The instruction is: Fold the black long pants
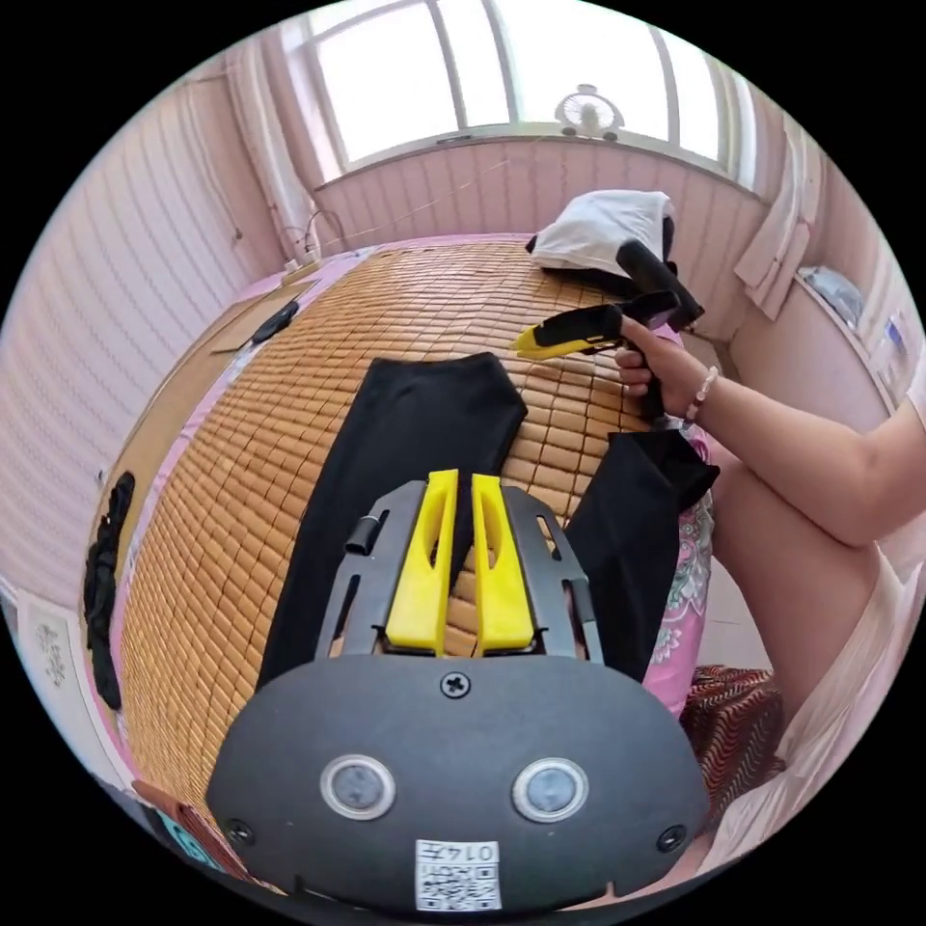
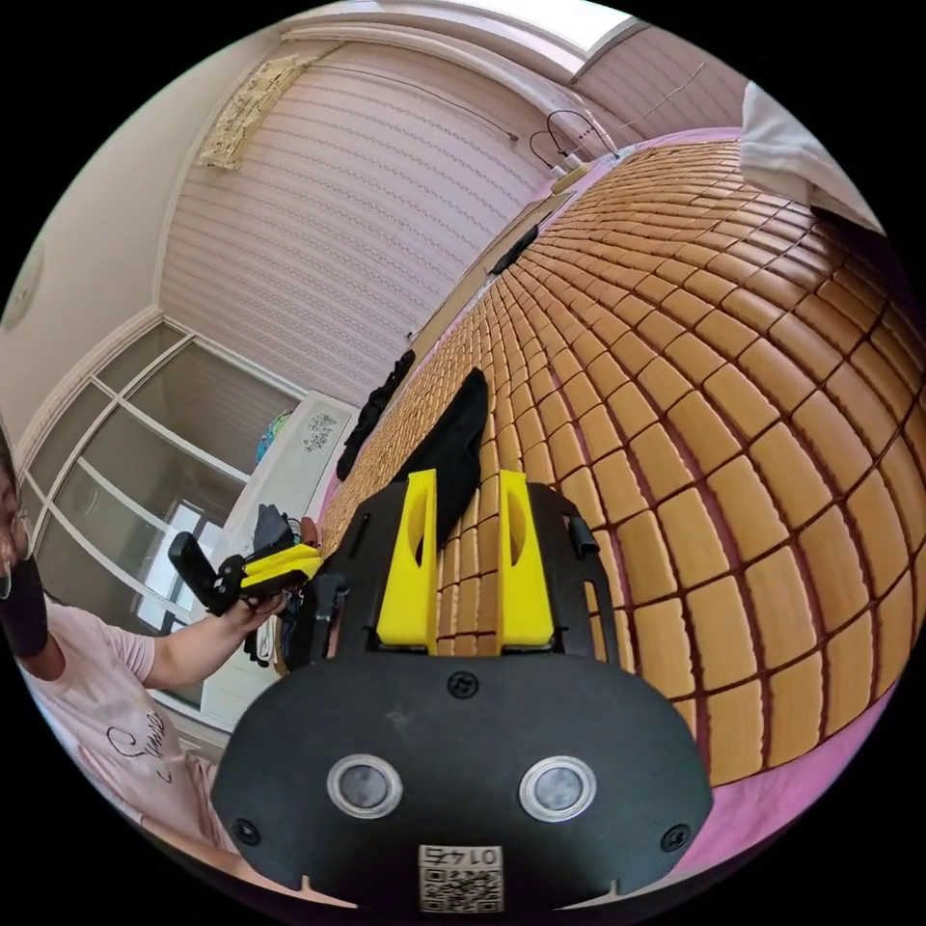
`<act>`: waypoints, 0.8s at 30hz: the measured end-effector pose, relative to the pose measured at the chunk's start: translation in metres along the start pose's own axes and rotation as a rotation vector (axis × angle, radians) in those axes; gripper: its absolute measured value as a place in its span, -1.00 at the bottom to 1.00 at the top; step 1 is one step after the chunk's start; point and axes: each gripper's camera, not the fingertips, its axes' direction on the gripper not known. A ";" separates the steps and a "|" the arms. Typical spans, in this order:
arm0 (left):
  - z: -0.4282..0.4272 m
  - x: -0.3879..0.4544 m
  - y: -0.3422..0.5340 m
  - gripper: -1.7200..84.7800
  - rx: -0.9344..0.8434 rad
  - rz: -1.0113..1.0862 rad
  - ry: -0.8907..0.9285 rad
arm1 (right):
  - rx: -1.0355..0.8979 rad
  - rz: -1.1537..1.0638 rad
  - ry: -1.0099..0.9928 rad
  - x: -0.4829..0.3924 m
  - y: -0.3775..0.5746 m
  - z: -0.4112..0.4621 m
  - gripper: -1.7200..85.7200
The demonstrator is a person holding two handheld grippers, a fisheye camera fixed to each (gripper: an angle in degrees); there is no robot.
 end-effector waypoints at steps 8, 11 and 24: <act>0.089 0.066 -0.083 -0.88 -0.161 0.108 -0.050 | -0.220 -0.114 0.100 -0.008 -0.007 0.031 -0.85; 0.080 0.056 -0.092 -0.95 -0.115 0.034 -0.107 | -0.137 -0.153 0.062 -0.006 -0.001 0.017 -0.92; 0.061 0.037 -0.083 -0.75 -0.069 -0.082 0.206 | 0.090 -0.031 -0.033 0.038 0.025 -0.023 -0.81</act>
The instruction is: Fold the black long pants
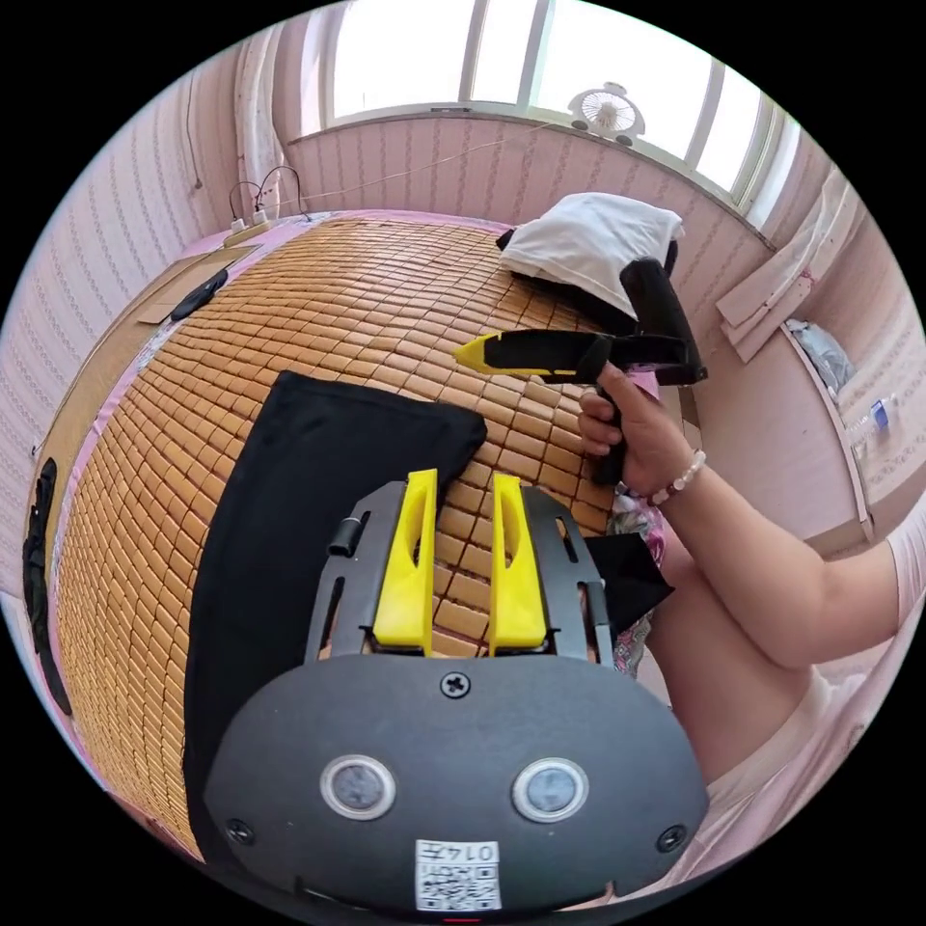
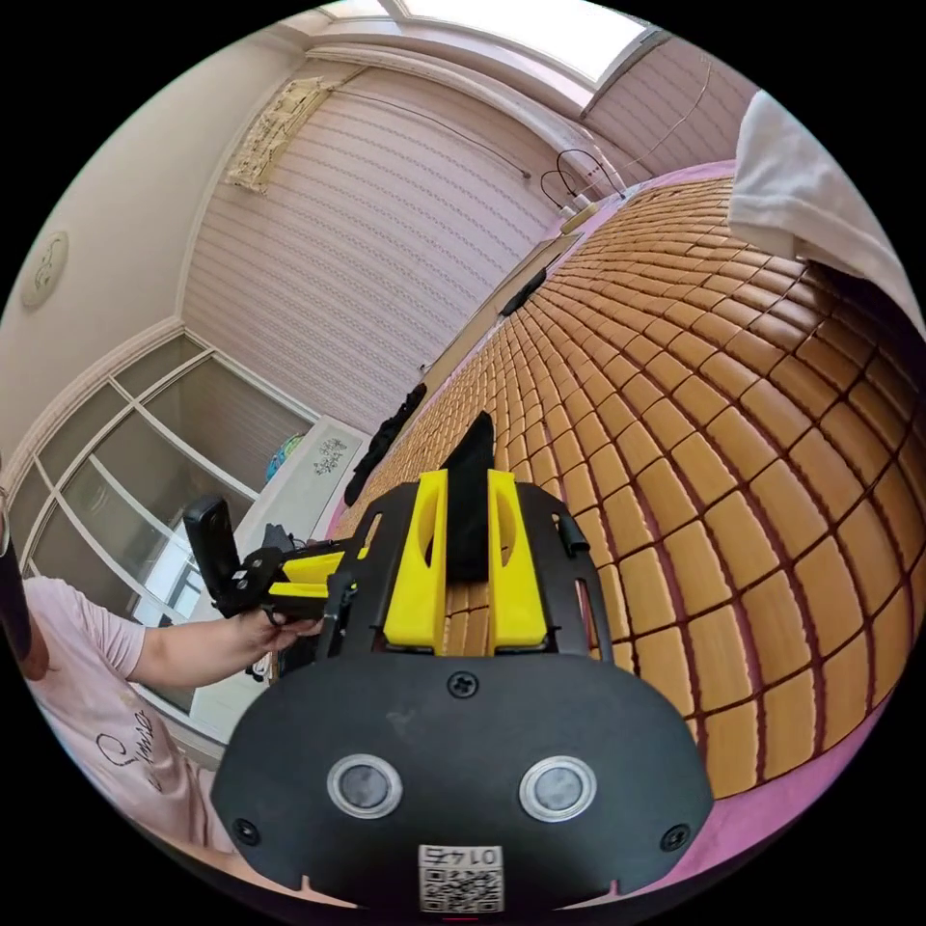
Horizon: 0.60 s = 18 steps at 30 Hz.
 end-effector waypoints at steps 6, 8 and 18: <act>-0.056 0.016 0.049 -0.76 0.005 -0.026 0.003 | -0.037 -0.084 0.017 -0.008 0.011 -0.002 -0.83; -0.072 0.023 0.084 -0.76 -0.034 -0.069 -0.035 | -0.033 -0.098 0.034 -0.010 0.016 -0.002 -0.83; -0.137 0.046 0.266 -0.75 -0.164 -0.358 -0.221 | -0.395 -0.169 0.131 -0.067 0.057 0.015 -0.66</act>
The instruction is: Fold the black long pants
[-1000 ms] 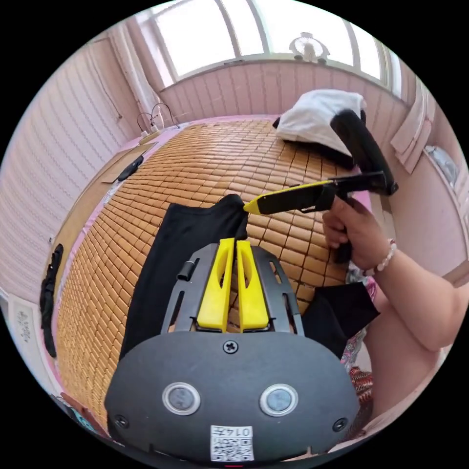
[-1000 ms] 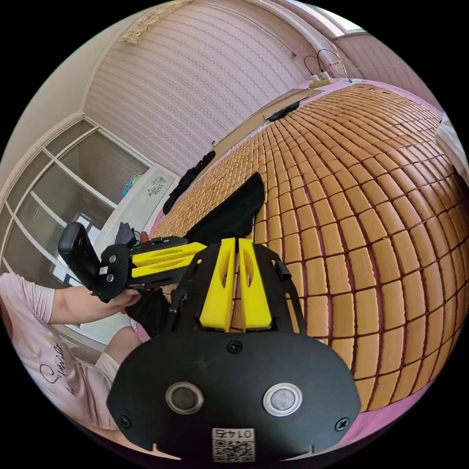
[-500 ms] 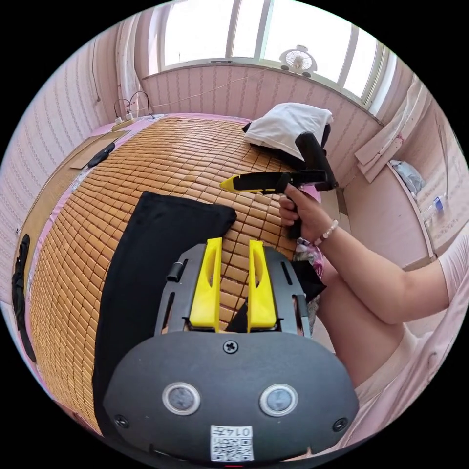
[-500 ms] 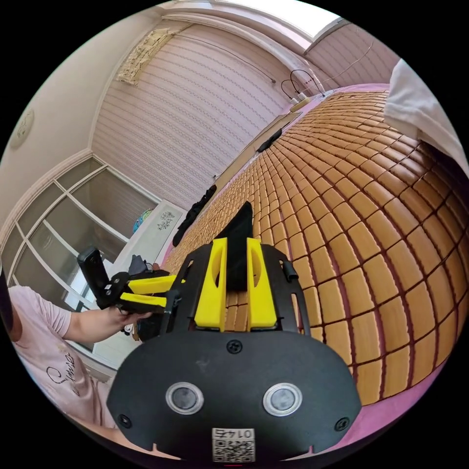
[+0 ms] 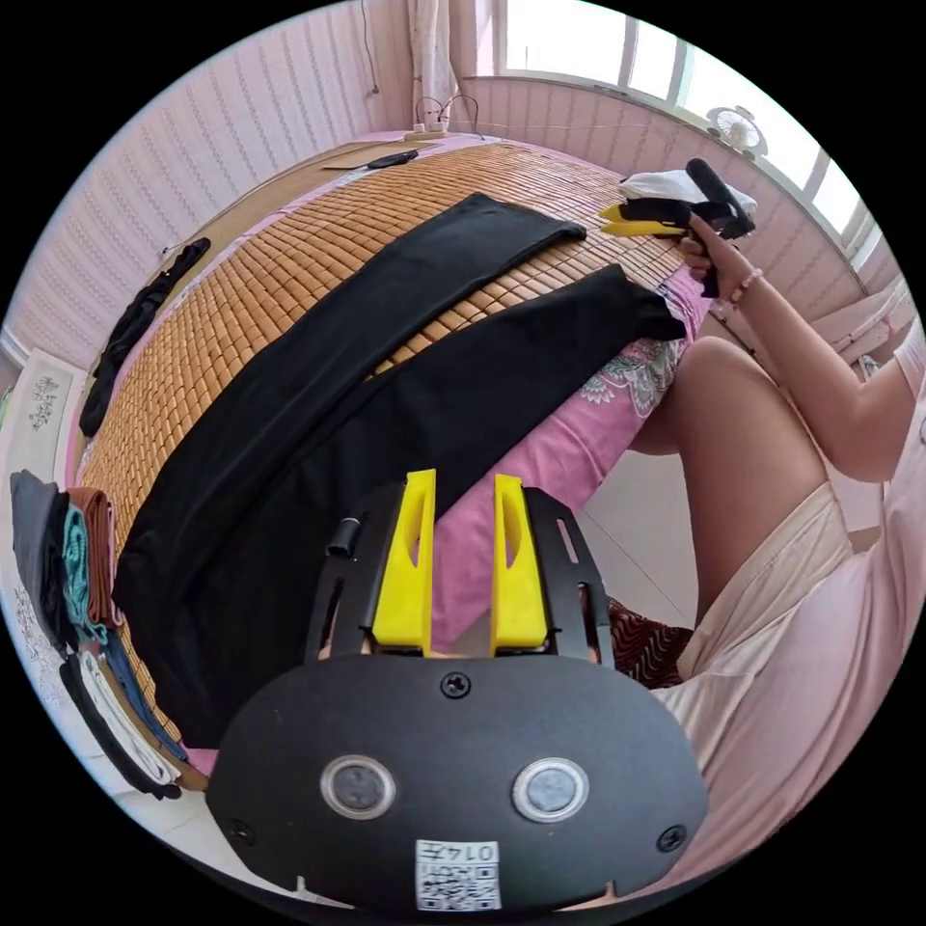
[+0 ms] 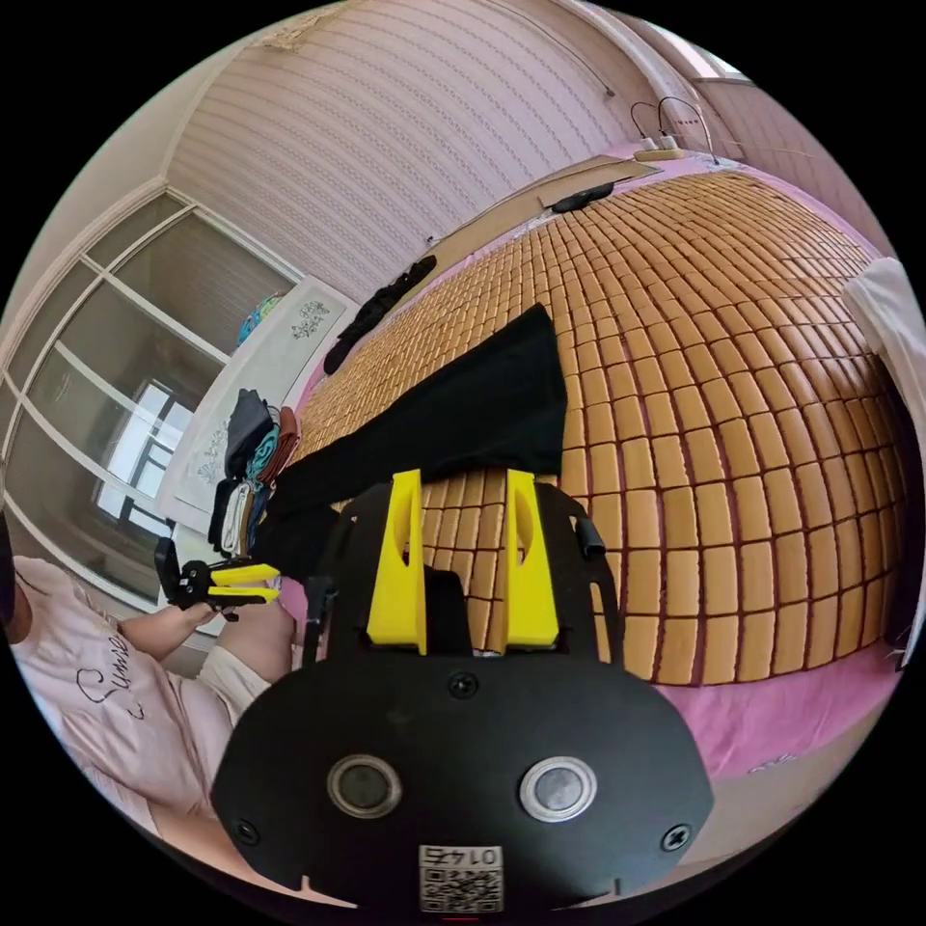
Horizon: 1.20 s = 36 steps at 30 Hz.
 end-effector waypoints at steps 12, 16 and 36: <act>0.018 -0.018 0.025 -0.91 0.008 -0.102 -0.033 | -0.230 0.108 0.254 -0.041 0.073 0.015 -0.92; -0.016 -0.033 0.042 -0.98 0.122 -0.143 0.032 | -0.039 -0.031 0.190 -0.074 0.051 -0.025 -0.94; -0.055 -0.025 0.090 -0.98 0.152 -0.039 0.131 | -0.082 0.199 0.260 -0.014 0.133 -0.018 -0.69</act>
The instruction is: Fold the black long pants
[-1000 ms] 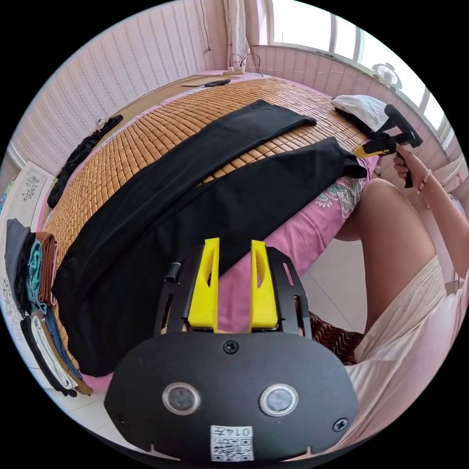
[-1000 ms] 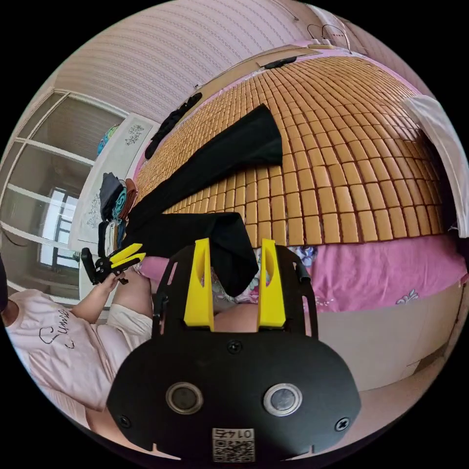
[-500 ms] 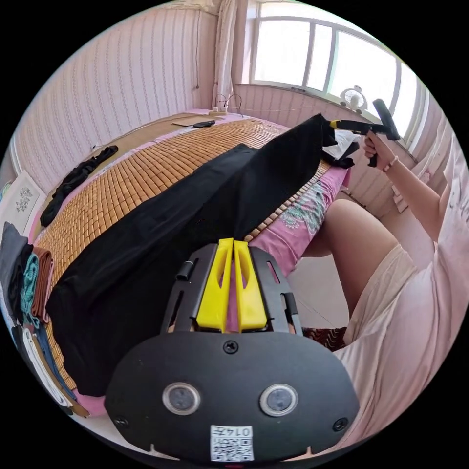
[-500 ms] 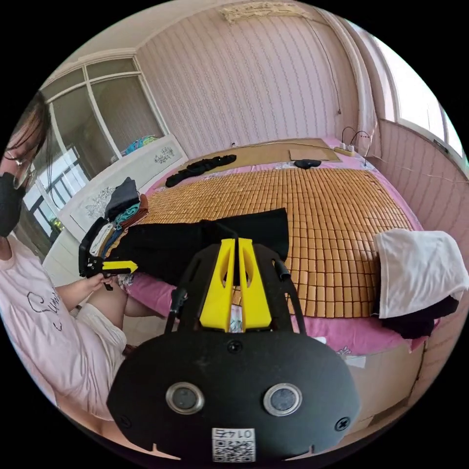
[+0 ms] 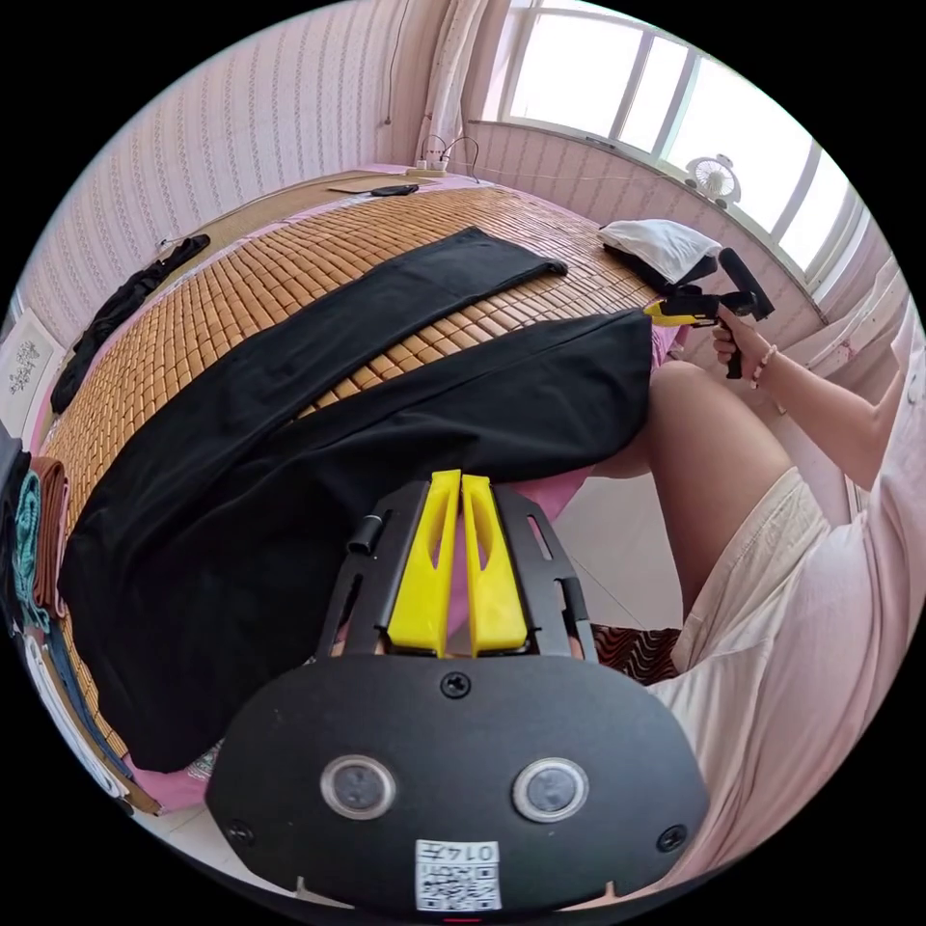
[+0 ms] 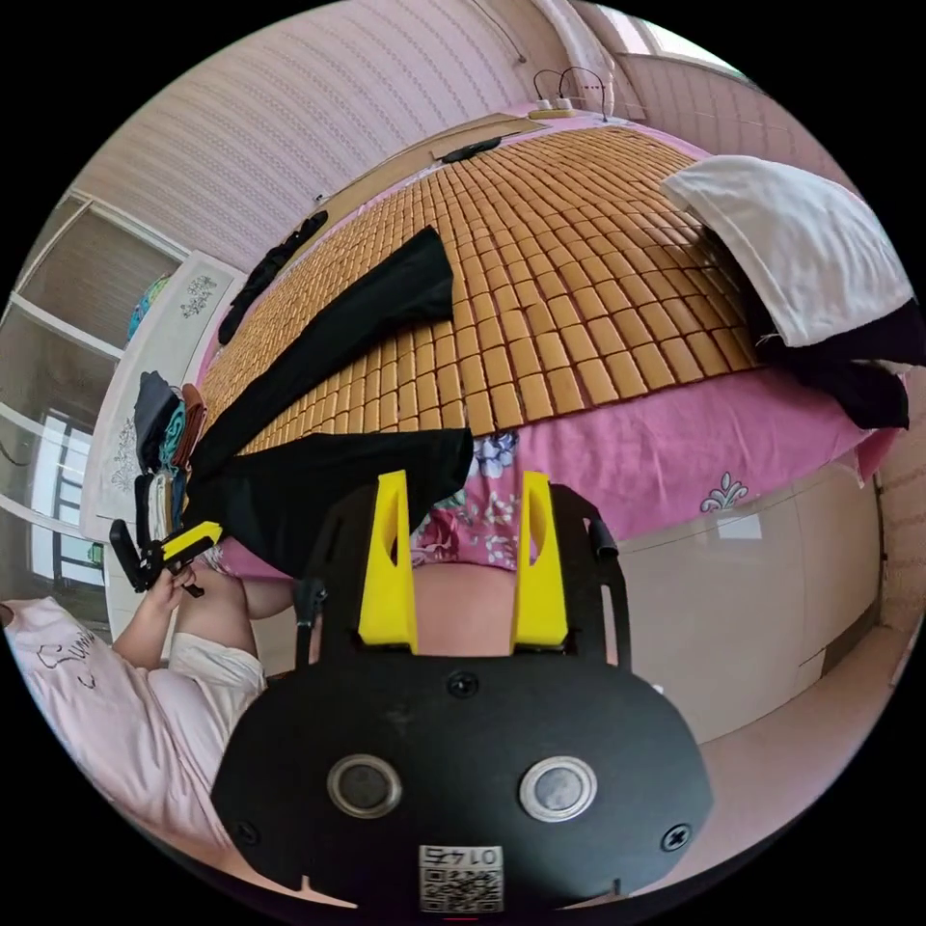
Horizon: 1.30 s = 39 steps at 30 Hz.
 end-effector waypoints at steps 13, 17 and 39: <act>-0.046 0.014 0.009 -0.98 0.147 0.136 -0.171 | 0.203 -0.057 0.001 -0.048 -0.046 -0.086 -0.89; -0.043 0.003 0.006 -0.96 0.133 0.082 -0.091 | 0.106 -0.066 0.083 -0.046 -0.080 -0.053 -0.73; -0.041 -0.056 0.007 -0.95 -0.036 -0.119 -0.076 | -0.218 0.101 0.311 0.030 -0.021 -0.023 -0.94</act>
